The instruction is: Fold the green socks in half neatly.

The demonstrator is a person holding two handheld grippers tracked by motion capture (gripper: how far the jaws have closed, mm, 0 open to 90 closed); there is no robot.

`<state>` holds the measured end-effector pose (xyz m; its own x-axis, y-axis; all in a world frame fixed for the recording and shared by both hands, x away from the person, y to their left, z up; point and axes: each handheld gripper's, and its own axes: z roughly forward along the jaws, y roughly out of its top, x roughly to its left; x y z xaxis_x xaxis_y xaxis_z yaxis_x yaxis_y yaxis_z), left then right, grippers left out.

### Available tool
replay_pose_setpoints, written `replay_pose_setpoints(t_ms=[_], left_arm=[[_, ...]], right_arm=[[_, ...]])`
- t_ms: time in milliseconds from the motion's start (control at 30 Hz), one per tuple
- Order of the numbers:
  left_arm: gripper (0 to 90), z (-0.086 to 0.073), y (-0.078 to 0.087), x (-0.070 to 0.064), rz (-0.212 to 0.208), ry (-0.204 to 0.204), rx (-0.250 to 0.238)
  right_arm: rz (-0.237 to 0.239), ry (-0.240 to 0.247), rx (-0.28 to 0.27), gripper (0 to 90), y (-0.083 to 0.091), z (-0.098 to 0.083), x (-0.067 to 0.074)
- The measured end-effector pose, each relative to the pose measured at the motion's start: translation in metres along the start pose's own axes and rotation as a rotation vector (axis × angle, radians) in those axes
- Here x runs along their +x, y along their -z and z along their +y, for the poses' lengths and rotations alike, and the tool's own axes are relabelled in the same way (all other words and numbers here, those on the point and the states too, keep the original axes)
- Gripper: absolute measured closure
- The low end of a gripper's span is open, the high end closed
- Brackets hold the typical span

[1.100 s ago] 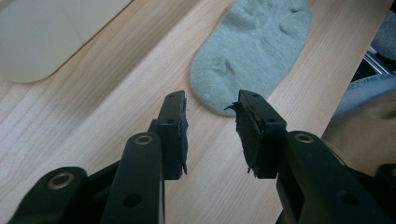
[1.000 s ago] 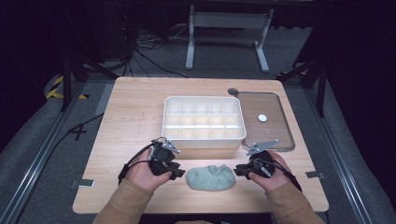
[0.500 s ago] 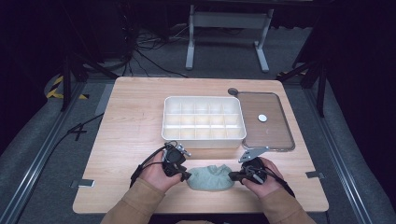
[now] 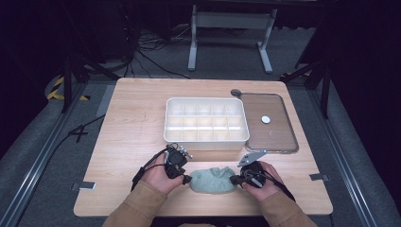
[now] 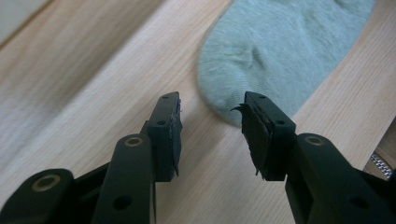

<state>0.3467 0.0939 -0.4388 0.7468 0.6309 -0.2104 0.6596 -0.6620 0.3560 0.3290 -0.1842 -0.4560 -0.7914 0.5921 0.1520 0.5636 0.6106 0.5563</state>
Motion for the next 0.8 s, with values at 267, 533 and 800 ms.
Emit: replay_pose_setpoints(t_ms=[267,533,800], left_arm=[[62.2,0.004,-0.010,-0.008,0.018,-0.026,0.032],[61.2,0.009,-0.016,-0.020,0.071,-0.049,0.022],[83.4,0.008,-0.016,-0.015,-0.021,-0.006,0.014]], right_arm=[[-0.005,0.006,0.001,89.7,0.000,0.000,0.001],[-0.012,0.011,0.002,89.7,0.000,-0.001,0.002],[-0.003,0.009,0.006,89.5,0.000,0.000,0.001]])
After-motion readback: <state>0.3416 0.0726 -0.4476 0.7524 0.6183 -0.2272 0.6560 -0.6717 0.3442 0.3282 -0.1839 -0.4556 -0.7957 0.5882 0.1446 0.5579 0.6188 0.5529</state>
